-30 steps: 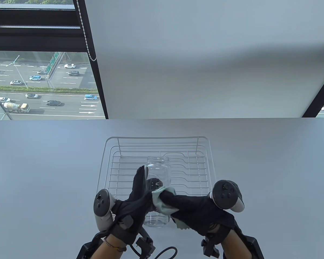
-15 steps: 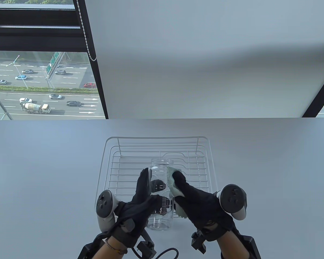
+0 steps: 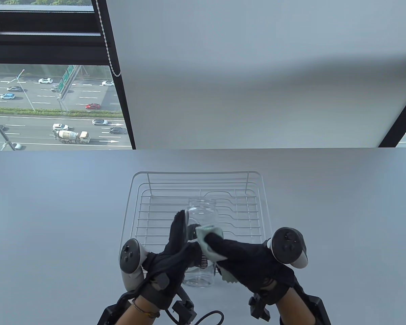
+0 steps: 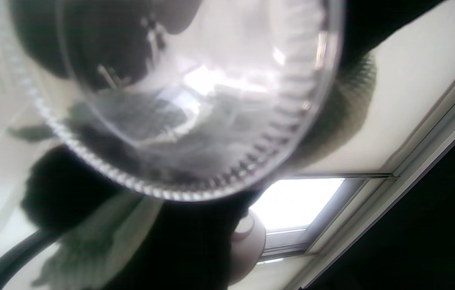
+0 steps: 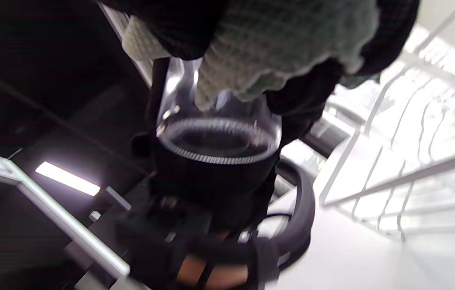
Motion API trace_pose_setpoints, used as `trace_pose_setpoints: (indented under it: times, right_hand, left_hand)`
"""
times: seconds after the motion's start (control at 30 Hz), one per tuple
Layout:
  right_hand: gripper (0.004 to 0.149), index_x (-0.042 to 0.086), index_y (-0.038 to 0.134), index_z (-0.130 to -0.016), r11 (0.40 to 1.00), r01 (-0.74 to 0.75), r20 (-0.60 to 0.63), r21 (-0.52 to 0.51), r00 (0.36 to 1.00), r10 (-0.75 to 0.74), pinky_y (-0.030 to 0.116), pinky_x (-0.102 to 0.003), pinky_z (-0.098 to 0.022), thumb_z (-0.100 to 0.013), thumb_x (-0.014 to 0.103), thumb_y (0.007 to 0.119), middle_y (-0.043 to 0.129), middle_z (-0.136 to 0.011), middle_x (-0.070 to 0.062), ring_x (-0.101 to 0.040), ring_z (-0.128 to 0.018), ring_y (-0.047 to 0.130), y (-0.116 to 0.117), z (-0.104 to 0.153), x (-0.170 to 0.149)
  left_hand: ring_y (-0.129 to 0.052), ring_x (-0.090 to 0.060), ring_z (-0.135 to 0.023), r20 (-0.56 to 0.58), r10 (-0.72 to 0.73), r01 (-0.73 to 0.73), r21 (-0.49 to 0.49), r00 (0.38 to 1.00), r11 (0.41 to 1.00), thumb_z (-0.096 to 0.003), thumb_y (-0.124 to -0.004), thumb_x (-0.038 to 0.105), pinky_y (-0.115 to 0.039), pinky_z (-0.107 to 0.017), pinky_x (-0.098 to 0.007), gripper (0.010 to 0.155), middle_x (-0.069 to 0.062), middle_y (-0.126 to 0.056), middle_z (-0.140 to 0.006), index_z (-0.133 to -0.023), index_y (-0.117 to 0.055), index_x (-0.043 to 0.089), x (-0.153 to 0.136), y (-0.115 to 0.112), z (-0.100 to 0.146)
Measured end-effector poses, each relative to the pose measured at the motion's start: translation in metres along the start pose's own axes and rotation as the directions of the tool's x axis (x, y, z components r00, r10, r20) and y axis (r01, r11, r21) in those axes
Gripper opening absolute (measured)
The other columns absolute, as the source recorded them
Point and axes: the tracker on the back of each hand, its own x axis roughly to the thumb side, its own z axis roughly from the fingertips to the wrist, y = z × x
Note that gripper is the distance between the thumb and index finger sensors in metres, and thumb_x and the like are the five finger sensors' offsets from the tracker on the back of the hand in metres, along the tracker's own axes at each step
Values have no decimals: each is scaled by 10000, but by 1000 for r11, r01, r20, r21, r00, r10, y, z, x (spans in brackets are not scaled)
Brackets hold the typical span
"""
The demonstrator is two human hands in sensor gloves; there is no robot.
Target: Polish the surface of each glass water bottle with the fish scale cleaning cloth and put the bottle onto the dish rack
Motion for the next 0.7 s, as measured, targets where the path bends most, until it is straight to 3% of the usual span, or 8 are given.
trace_pose_setpoints:
  times: [0.03, 0.1, 0.17, 0.27, 0.43, 0.53, 0.67, 0.7]
  right_hand:
    - [555, 602, 510, -998, 995, 45, -27, 94, 999, -43, 824, -458, -417, -570, 340, 746, 830, -776, -176, -293, -534, 951, 3, -2, -1]
    - [551, 585, 540, -1002, 997, 45, 20, 66, 999, -46, 831, -460, -398, -564, 337, 763, 859, -746, -185, -296, -508, 966, 0, -3, -1]
    - [579, 593, 470, -1019, 992, 4, 19, -125, 1000, -2, 818, -466, -420, -576, 344, 746, 842, -777, -179, -305, -539, 949, -8, 2, 1]
    - [602, 594, 399, -1030, 884, -73, -9, -461, 997, 77, 835, -434, -417, -565, 384, 717, 854, -789, -133, -265, -535, 960, -12, 11, 2]
    - [553, 611, 505, -994, 993, 57, -24, 100, 998, -55, 823, -457, -421, -572, 344, 742, 827, -778, -174, -291, -539, 949, -1, 1, 1]
    - [552, 597, 532, -1001, 998, 44, 20, 42, 999, -44, 824, -463, -416, -568, 339, 758, 847, -764, -183, -302, -530, 956, -2, -3, -1]
    - [605, 597, 377, -1032, 908, -65, -10, -413, 998, 66, 811, -460, -458, -580, 373, 712, 815, -839, -151, -299, -588, 935, -9, 9, 0]
    - [602, 602, 387, -1026, 898, -78, -11, -433, 997, 81, 827, -441, -436, -568, 383, 710, 838, -815, -130, -273, -560, 950, -9, 10, 1]
  left_hand:
    - [-824, -545, -765, 15, -16, 16, 5, 1000, 1000, -553, -702, 603, -764, -521, -643, 928, -264, -354, -1098, -1123, -92, 196, 2, 1, 0]
    - [-827, -536, -773, 2, -41, 41, -33, 999, 999, -554, -691, 613, -772, -527, -635, 932, -260, -349, -1104, -1123, -82, 197, 4, 0, 2]
    - [-803, -559, -786, 0, -26, 26, -45, 1000, 999, -544, -712, 589, -752, -534, -656, 940, -268, -329, -1106, -1120, -79, 201, 6, -2, 1]
    - [-755, -579, -823, -17, -35, 31, -163, 999, 986, -555, -712, 558, -723, -561, -673, 948, -276, -271, -1110, -1110, -34, 196, 5, -8, 0]
    - [-781, -574, -790, 50, 37, -37, -8, 998, 999, -550, -706, 556, -736, -542, -662, 918, -274, -315, -1104, -1120, -79, 201, 4, -2, 1]
    - [-775, -569, -802, 46, 6, -5, -18, 999, 1000, -553, -694, 566, -738, -552, -656, 920, -272, -299, -1108, -1115, -60, 207, 6, -1, 2]
    - [-731, -585, -838, 12, 6, -5, -133, 1000, 991, -551, -722, 541, -711, -573, -674, 949, -275, -250, -1114, -1109, -31, 205, 5, -6, 0]
    - [-732, -586, -834, 18, 6, -4, -111, 1000, 994, -550, -725, 537, -711, -571, -671, 947, -276, -257, -1114, -1112, -38, 205, 4, -7, 0]
